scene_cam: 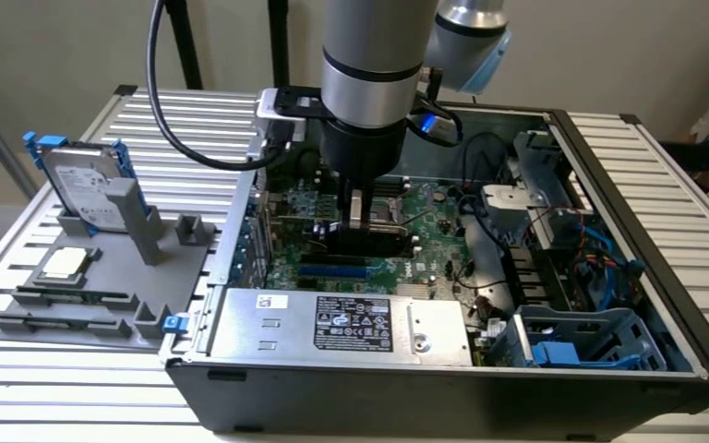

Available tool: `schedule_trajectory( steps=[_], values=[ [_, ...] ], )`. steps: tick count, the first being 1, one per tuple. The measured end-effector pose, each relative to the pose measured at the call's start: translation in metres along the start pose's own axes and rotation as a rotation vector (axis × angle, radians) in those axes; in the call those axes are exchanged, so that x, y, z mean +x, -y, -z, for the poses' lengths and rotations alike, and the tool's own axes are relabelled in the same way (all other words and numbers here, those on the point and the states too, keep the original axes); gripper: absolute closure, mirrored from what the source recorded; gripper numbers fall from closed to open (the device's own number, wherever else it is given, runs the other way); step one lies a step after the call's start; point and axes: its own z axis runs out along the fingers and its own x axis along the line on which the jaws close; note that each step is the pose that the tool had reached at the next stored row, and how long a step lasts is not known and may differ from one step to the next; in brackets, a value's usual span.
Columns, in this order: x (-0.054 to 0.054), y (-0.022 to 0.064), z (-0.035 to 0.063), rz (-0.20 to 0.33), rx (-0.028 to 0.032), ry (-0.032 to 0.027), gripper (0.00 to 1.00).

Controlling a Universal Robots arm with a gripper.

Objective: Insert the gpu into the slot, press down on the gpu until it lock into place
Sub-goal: 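Insert the gpu into the slot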

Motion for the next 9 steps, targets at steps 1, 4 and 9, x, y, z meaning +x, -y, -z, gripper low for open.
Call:
schedule_trajectory(
  steps=[1, 4, 9],
  values=[
    [0.0, 0.0, 0.0, 0.0, 0.0, -0.0001, 0.73],
    [0.0, 0.0, 0.0, 0.0, 0.0, 0.0, 0.73],
    [0.0, 0.0, 0.0, 0.0, 0.0, 0.0, 0.73]
  ],
)
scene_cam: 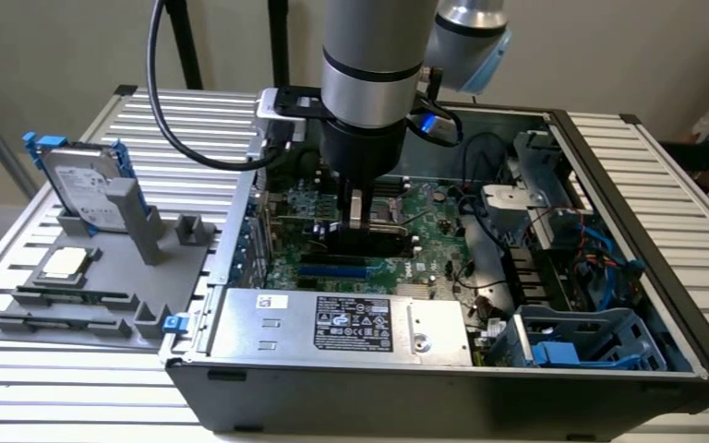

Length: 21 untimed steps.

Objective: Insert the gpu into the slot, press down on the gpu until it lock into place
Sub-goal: 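Insert the gpu into the slot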

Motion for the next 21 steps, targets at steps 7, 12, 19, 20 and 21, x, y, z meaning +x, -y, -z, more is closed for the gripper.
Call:
schedule_trajectory(
  steps=[7, 12, 19, 20, 21],
  values=[
    [0.0, 0.0, 0.0, 0.0, 0.0, -0.0001, 0.73],
    [0.0, 0.0, 0.0, 0.0, 0.0, -0.0001, 0.73],
    [0.0, 0.0, 0.0, 0.0, 0.0, -0.0001, 0.73],
    [0.0, 0.0, 0.0, 0.0, 0.0, 0.0, 0.73],
    [0.0, 0.0, 0.0, 0.0, 0.0, 0.0, 0.73]
  ],
)
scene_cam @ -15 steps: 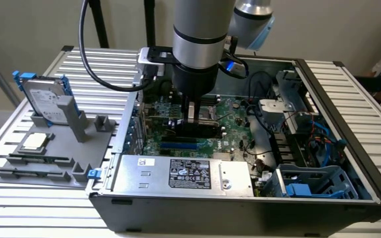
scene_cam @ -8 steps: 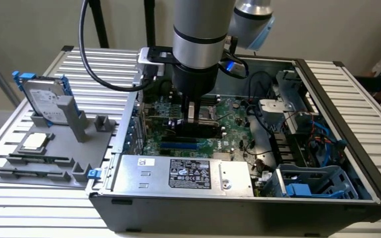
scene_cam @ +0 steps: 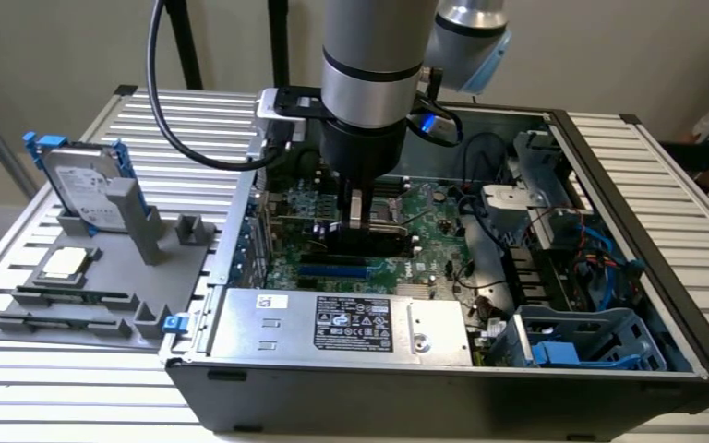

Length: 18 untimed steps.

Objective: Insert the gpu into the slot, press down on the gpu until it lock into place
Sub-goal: 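Insert the gpu into the slot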

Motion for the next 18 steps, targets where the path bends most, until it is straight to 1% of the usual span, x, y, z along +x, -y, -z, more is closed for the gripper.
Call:
schedule_trajectory(
  steps=[18],
  values=[
    [0.0001, -0.0015, -0.001, -0.001, 0.0001, 0.0, 0.73]
  ],
)
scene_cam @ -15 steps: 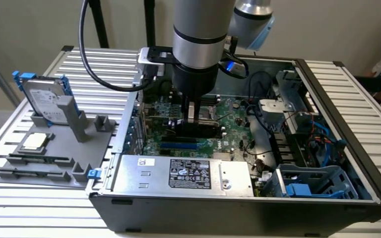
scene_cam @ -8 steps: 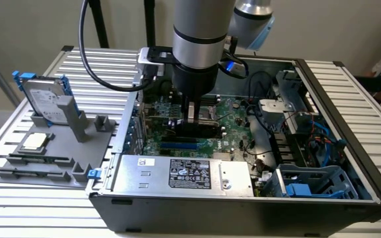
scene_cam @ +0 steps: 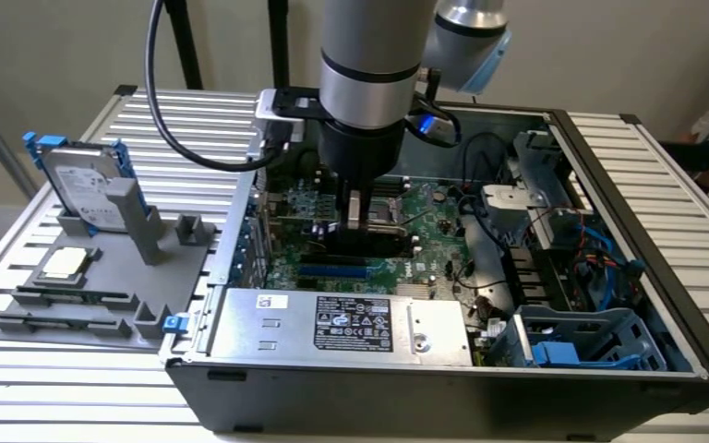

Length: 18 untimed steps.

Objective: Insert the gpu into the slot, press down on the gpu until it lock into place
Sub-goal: 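Insert the gpu into the slot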

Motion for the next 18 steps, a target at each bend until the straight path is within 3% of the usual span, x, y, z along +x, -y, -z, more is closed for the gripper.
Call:
schedule_trajectory(
  steps=[18],
  values=[
    [0.0001, -0.0013, -0.0012, -0.003, 0.0002, 0.0002, 0.73]
  ],
)
